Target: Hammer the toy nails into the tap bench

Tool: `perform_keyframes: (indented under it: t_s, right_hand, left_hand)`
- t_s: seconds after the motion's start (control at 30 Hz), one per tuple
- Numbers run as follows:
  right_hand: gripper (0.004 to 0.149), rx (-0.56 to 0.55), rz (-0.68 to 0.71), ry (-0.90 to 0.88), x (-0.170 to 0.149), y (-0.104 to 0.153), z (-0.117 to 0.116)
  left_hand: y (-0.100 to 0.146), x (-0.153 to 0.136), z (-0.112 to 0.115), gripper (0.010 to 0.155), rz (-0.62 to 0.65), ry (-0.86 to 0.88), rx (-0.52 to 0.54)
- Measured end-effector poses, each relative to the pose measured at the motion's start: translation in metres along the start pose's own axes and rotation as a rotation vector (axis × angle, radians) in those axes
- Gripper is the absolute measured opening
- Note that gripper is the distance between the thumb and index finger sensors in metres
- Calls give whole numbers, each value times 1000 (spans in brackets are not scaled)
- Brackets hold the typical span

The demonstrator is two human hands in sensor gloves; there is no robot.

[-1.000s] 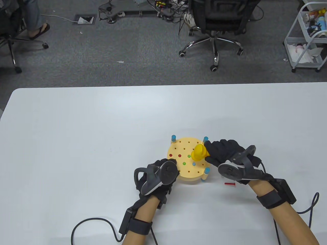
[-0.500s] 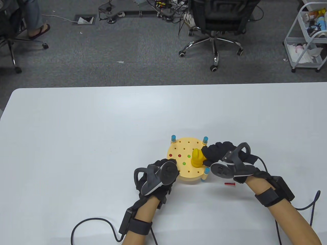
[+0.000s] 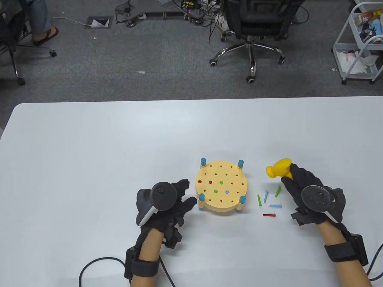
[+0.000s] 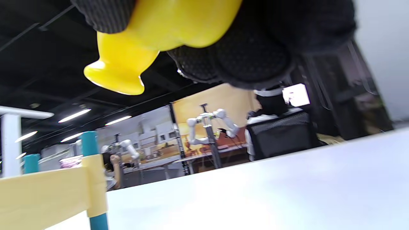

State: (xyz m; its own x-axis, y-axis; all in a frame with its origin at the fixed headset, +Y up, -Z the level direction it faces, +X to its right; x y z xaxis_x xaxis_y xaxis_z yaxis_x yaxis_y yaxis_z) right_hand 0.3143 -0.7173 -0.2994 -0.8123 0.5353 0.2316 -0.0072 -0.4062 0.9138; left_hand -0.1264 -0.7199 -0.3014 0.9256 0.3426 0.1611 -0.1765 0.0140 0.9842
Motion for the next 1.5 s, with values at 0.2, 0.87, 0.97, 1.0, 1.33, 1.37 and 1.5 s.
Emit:
perform_keyframes:
  t_s: [0.2, 0.87, 0.97, 1.0, 1.33, 1.37, 1.5]
  right_hand:
    - [64, -36, -100, -66, -9, 2, 5]
    - [62, -359, 381, 62, 231, 39, -3]
    - [62, -296, 381, -15, 227, 38, -17]
    - [62, -277, 381, -44, 224, 37, -19]
    - [63, 99, 408, -418, 189, 32, -52]
    - [63, 151, 408, -469, 187, 30, -52]
    - [64, 87, 393, -388, 171, 25, -33]
  left_hand:
    - [-8, -30, 14, 88, -80, 119, -21]
    - [30, 123, -32, 63, 231, 348, 359]
    - [22, 113, -24, 65, 243, 379, 322]
    - [20, 109, -21, 66, 236, 411, 314]
    - [2, 90, -15, 60, 287, 565, 247]
    - [3, 89, -18, 59, 283, 537, 260]
    - [5, 83, -28, 60, 240, 490, 274]
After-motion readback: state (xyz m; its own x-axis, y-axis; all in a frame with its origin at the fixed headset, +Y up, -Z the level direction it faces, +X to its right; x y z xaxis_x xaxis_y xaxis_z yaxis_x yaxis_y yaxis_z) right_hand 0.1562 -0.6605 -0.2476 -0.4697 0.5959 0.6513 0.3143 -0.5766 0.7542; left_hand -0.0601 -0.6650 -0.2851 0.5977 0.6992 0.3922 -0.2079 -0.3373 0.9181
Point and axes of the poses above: the tracker on the back of each hand, its own x axis roughly to the thumb side, its own y axis roughly from the fingertips to the wrist, z = x × y, the point moved 4 cm from there along -y, roughly from the wrist to the fingertips, and after that the axes turned 14 degrees about -y, right-handed, at the moved point
